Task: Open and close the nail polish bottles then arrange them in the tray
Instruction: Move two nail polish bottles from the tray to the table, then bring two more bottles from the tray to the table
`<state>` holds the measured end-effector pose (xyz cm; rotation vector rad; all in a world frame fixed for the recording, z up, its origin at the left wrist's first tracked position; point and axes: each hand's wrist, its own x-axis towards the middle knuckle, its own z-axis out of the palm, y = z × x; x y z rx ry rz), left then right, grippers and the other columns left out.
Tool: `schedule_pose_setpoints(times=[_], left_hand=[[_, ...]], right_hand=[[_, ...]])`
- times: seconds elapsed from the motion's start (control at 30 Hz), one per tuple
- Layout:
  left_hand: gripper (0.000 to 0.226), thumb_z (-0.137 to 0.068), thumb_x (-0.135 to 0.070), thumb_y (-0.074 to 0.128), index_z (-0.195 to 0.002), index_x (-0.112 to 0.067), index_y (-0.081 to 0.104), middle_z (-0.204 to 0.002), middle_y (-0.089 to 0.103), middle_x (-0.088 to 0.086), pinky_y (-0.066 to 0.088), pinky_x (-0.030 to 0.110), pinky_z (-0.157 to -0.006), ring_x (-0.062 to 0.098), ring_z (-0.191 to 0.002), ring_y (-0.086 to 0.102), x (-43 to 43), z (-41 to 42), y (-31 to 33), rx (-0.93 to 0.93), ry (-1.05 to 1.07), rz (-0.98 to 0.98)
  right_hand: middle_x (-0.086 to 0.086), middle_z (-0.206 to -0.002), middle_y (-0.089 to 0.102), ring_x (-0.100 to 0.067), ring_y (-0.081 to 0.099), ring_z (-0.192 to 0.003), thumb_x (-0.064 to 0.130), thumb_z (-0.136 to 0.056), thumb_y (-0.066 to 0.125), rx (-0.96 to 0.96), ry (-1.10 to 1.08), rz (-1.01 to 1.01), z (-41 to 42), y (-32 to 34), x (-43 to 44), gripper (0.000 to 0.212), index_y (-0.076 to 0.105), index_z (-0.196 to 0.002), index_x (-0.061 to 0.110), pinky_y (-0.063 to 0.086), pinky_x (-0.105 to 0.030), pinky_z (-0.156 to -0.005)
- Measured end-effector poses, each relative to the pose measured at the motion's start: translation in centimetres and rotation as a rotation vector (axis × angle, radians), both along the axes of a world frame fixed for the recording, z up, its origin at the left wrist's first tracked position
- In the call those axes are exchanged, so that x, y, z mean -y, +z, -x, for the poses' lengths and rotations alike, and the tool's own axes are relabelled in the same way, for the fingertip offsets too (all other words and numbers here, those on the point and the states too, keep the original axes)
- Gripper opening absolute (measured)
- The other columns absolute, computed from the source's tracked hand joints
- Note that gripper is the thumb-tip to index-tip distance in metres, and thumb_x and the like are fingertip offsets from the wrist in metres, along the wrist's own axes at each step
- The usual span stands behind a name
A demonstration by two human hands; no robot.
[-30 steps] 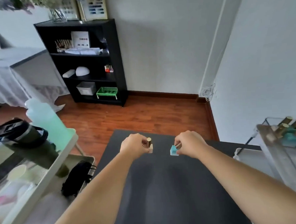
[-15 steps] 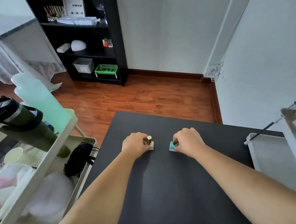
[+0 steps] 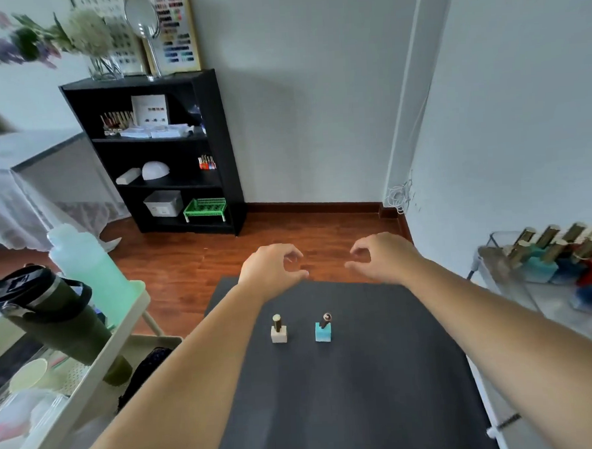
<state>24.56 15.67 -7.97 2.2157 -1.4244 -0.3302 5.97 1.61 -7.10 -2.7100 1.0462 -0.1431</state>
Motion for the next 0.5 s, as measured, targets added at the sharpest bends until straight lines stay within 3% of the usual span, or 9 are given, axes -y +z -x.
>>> schedule_pose_setpoints(times=[0.23,0.4,0.5], left_hand=[[0.028,-0.077,-0.04,0.068,-0.104,-0.034,0.063,-0.105,0.063,-0.018,0.042,0.027,-0.075,0.008,-0.095,0.055,8.5,9.9,7.1,0.077,-0.285,0.16],[0.027,-0.076,-0.038,0.067,-0.103,-0.036,0.063,-0.096,0.062,-0.023,0.047,0.028,-0.077,0.006,-0.094,0.057,12.6,19.7,7.8,0.061,-0.502,0.181],[0.025,-0.077,-0.04,0.067,-0.102,-0.037,0.062,-0.089,0.058,-0.025,0.04,0.025,-0.069,0.007,-0.089,0.056,14.1,24.5,7.1,0.059,-0.606,0.168]], right_hand=[[0.007,-0.115,0.067,-0.018,0.058,-0.108,0.052,-0.078,0.06,0.091,-0.188,0.151,11.4,7.3,3.7,0.039,0.063,-0.109,0.028,0.037,-0.037,-0.095],[0.01,-0.118,0.065,-0.017,0.058,-0.107,0.049,-0.08,0.059,0.106,-0.43,0.182,22.0,8.9,4.2,0.038,0.061,-0.112,0.029,0.036,-0.039,-0.096],[0.01,-0.119,0.065,-0.017,0.057,-0.11,0.047,-0.081,0.059,0.153,-0.558,0.178,27.5,8.9,3.6,0.038,0.061,-0.114,0.028,0.038,-0.04,-0.097]])
